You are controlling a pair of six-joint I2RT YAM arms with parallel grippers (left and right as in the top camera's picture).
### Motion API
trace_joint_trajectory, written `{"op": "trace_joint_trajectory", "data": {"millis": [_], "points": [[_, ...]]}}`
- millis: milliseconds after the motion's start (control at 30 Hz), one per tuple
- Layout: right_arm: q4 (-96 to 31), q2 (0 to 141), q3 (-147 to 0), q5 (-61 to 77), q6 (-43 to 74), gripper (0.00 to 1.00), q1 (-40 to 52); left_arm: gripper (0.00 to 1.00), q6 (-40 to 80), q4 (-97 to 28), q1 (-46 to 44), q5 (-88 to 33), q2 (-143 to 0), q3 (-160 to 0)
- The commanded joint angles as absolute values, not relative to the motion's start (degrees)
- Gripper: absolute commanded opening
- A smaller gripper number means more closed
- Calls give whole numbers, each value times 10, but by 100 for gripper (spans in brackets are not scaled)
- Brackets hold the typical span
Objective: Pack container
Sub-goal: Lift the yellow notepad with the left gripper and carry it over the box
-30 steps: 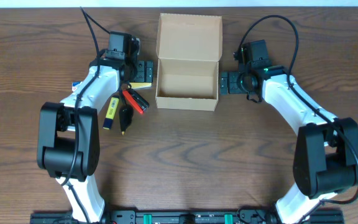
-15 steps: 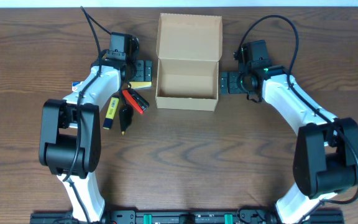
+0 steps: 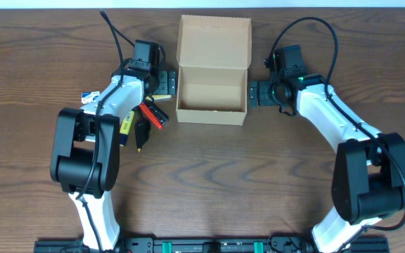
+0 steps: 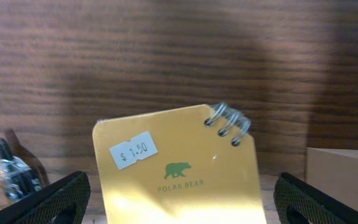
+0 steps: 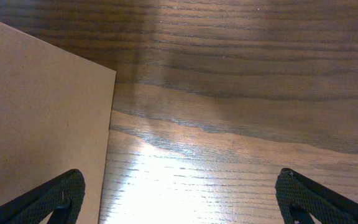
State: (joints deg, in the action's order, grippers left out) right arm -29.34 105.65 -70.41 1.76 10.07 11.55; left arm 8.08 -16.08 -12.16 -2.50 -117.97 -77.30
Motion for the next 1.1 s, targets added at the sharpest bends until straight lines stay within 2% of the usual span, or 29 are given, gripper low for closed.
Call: {"op": "trace_joint_trajectory", "data": {"millis": [0, 467, 533, 567, 667, 800, 1067], "points": [[-294, 1057, -704, 21, 107, 99, 113, 96, 109, -160, -120, -10, -1188, -789], [-294, 1057, -704, 21, 107, 99, 113, 96, 129, -163, -120, -14, -1209, -789], [-294, 1057, -704, 21, 107, 99, 113, 100, 129, -164, -120, -10, -1209, -789], [-294, 1057, -704, 21, 107, 99, 113, 93, 129, -166, -120, -8, -1209, -789], [-294, 1057, -704, 21, 107, 99, 113, 79, 129, -171, -120, -7, -1209, -789], [-294, 1057, -704, 21, 107, 99, 113, 67, 129, -178, -120, 7, -1209, -789], [-294, 1057, -704, 21, 107, 99, 113, 55, 128, -227, -119, 36, -1208, -854]]}}
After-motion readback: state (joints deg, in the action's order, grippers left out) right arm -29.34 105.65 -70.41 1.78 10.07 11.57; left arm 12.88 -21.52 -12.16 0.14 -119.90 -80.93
